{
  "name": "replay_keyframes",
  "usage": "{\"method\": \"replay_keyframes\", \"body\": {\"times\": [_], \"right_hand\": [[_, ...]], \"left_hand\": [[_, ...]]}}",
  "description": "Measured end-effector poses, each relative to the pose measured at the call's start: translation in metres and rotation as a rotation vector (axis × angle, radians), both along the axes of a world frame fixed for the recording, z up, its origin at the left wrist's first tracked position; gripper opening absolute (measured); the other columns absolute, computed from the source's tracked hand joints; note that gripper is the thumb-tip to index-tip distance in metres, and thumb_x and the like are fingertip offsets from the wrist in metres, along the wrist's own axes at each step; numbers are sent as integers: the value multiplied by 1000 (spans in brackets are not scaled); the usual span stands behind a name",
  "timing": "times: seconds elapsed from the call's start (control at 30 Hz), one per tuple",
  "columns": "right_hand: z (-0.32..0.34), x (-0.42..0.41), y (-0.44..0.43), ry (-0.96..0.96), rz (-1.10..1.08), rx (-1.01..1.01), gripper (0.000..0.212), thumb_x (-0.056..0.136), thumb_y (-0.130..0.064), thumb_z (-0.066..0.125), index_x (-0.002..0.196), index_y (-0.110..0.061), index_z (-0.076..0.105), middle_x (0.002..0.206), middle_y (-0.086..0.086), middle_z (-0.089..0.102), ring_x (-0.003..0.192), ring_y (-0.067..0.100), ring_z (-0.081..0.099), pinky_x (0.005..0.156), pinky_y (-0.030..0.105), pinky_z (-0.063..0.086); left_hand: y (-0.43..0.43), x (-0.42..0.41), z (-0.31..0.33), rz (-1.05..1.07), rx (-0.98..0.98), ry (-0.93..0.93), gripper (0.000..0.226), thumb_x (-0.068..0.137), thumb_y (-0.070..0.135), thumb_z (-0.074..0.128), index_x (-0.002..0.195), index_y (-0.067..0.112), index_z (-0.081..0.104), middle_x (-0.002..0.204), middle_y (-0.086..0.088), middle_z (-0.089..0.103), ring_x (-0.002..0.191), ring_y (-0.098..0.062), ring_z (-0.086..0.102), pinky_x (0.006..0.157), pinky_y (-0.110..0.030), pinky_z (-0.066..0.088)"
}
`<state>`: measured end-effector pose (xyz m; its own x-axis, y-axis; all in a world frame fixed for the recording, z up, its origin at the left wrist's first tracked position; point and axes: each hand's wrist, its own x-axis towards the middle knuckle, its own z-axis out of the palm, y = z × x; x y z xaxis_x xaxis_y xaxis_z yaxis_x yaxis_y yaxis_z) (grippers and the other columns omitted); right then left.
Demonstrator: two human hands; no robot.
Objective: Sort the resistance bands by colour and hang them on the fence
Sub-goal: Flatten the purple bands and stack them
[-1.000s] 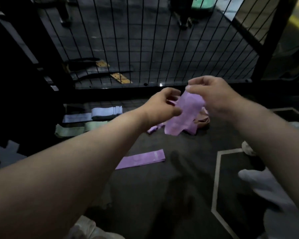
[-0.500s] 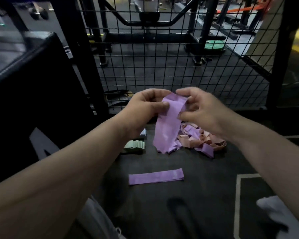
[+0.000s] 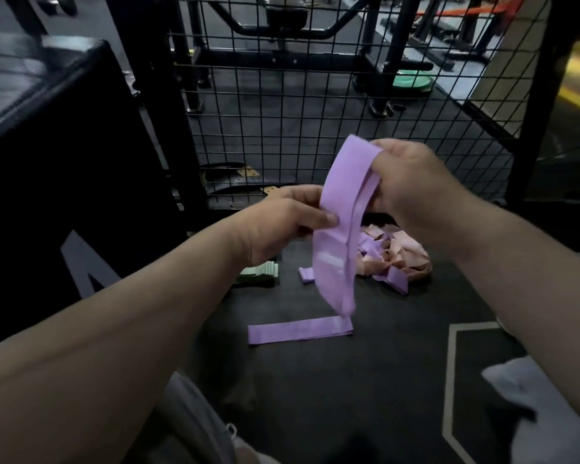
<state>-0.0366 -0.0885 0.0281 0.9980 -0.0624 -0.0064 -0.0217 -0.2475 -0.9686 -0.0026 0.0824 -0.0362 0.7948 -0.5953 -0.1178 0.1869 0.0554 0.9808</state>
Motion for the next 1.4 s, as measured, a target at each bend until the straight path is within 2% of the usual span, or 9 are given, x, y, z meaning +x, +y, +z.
{"method": "replay_keyframes", "body": {"times": [0.23,0.47,0.63,0.67,0.7,0.87,0.93,1.2,1.4], "right_hand": [[10,14,-25,119,-92,394,33,103,-11,41,126,5,58,112,21,69,107,33,68,86,48,58],[-14,12,-49,276,-172,631,26,102,-8,44,119,0,63,110,15,73,101,26,72,81,39,61],[-32,2,-53,338,-157,215,34,78,13,45,108,0,56,113,21,64,89,21,56,88,37,55],[-33,0,-51,307,-203,141,46,73,12,46,115,-6,55,122,20,59,130,35,34,93,39,52],[-34,-3,-48,264,-236,93,54,69,8,47,120,-10,55,124,18,58,118,31,55,91,36,49],[-36,-14,-26,198,41,-207,34,87,-45,64,98,-14,74,101,5,74,98,18,67,85,35,54],[-41,-13,-25,139,45,-309,29,88,-45,70,93,-17,74,92,2,75,83,11,68,70,24,53],[-40,-13,-23,30,-54,-209,7,90,-18,71,93,-12,75,85,1,76,68,2,67,56,10,47],[-33,-11,-24,11,-107,-169,6,90,-16,71,87,-16,76,81,2,76,71,23,70,69,40,58]], "left_hand": [[-6,-1,-8,-60,99,-79,32,70,4,64,100,-3,72,97,-14,67,92,-23,60,91,-32,45],[-3,7,-9,21,77,19,23,67,0,64,84,10,74,79,-9,67,73,-23,61,68,-26,50],[-8,6,-6,59,34,-20,23,69,-1,66,89,7,72,76,-8,68,65,-18,62,61,-24,52],[-9,6,-5,64,35,-36,22,70,-2,66,89,7,72,75,-7,69,64,-18,62,62,-26,51],[-11,7,-5,67,40,-49,21,73,-5,66,89,7,72,73,-6,69,63,-17,62,63,-27,51],[-12,6,-5,59,112,-82,25,85,-14,57,93,6,70,75,-4,69,66,-14,64,61,-24,53],[-12,6,-5,54,139,-62,24,87,-12,57,96,5,71,79,-4,70,70,-15,65,62,-23,53],[-17,8,-7,205,137,136,33,99,27,53,110,0,68,114,-24,68,93,-30,63,83,-39,48],[-14,6,-7,158,138,189,26,94,24,61,110,4,68,95,-12,54,79,-24,49,63,-29,39]]}}
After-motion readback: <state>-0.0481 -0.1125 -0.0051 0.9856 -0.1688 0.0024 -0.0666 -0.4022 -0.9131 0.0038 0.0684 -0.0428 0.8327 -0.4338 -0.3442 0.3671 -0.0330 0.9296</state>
